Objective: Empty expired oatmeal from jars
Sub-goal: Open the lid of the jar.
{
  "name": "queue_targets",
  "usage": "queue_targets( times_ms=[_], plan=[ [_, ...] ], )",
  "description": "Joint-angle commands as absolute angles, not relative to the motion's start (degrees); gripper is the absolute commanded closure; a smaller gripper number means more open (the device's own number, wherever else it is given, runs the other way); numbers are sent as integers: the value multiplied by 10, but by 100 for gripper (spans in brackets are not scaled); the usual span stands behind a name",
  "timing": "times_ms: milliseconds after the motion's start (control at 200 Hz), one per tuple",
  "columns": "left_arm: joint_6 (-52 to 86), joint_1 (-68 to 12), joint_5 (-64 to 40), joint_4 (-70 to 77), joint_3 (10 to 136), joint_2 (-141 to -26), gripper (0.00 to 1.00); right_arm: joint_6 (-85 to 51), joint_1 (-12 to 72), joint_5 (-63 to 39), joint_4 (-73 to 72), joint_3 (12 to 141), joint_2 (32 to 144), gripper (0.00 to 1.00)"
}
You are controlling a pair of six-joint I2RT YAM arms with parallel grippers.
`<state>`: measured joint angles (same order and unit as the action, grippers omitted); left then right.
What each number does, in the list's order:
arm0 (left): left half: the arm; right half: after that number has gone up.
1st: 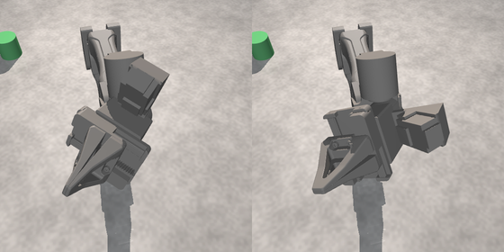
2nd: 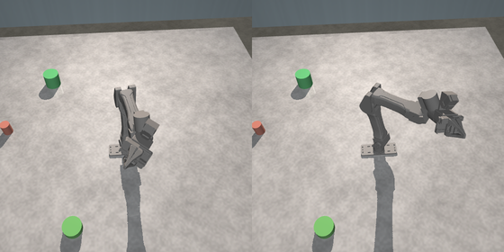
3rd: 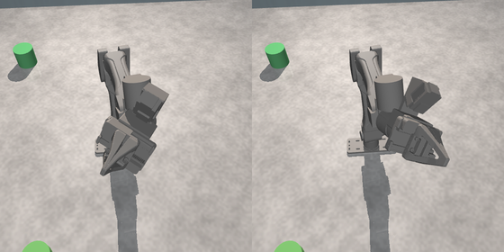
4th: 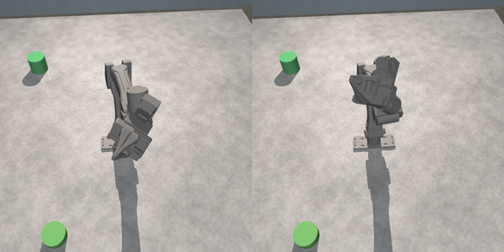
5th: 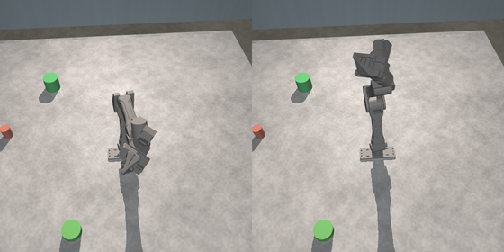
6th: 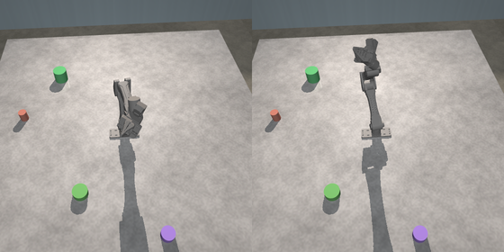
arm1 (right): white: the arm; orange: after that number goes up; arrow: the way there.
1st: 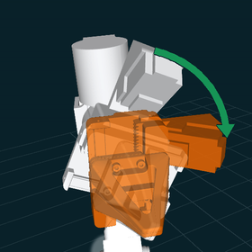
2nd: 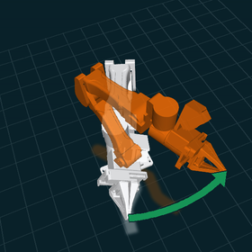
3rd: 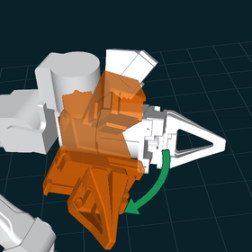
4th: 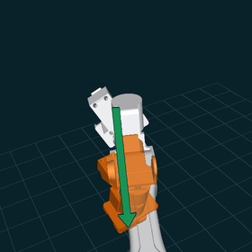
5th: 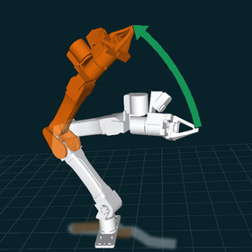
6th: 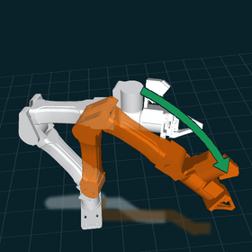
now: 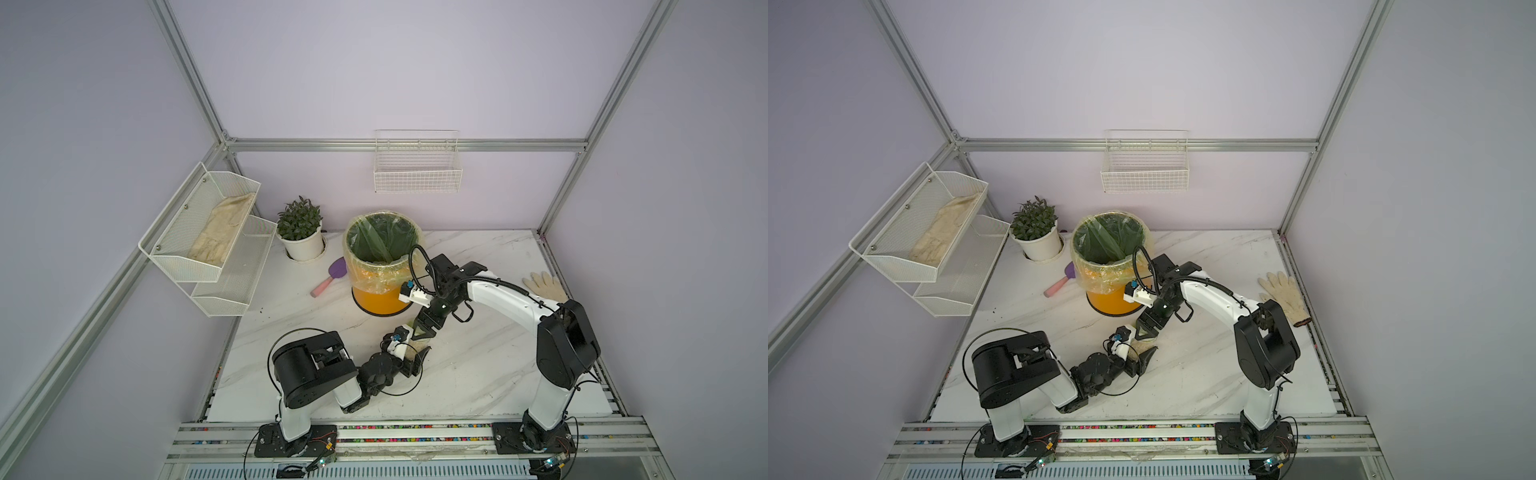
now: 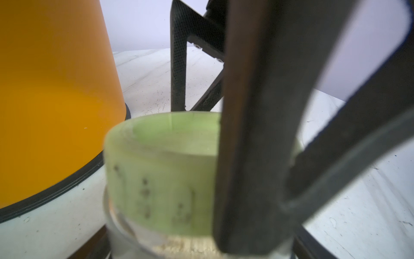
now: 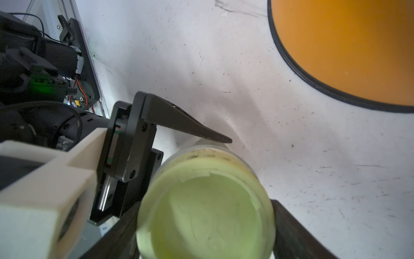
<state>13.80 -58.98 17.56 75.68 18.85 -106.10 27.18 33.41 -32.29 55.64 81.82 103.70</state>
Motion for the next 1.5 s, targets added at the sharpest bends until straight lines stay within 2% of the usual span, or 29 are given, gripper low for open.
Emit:
queue_targets(
  times_ms=[0, 155, 370, 665, 925, 1080, 1495],
  plan=[
    [138, -582, 164, 771, 191, -1054, 100, 366, 335, -339, 600, 836, 1048, 52],
    [138, -582, 153, 770, 188, -1046, 100, 448, 334, -305, 607, 844, 1047, 39],
    [138, -580, 144, 763, 183, -1030, 100, 560, 335, -308, 662, 873, 1078, 38],
    [135, -580, 142, 726, 195, -1020, 100, 612, 334, -315, 697, 910, 1093, 37],
    [133, -580, 149, 727, 194, -1016, 100, 613, 333, -297, 729, 936, 1079, 38],
    [127, -580, 158, 725, 191, -1007, 100, 564, 331, -277, 748, 963, 1078, 39],
    [92, -583, 176, 734, 194, -1002, 100, 514, 275, -274, 718, 831, 918, 39]
  ],
)
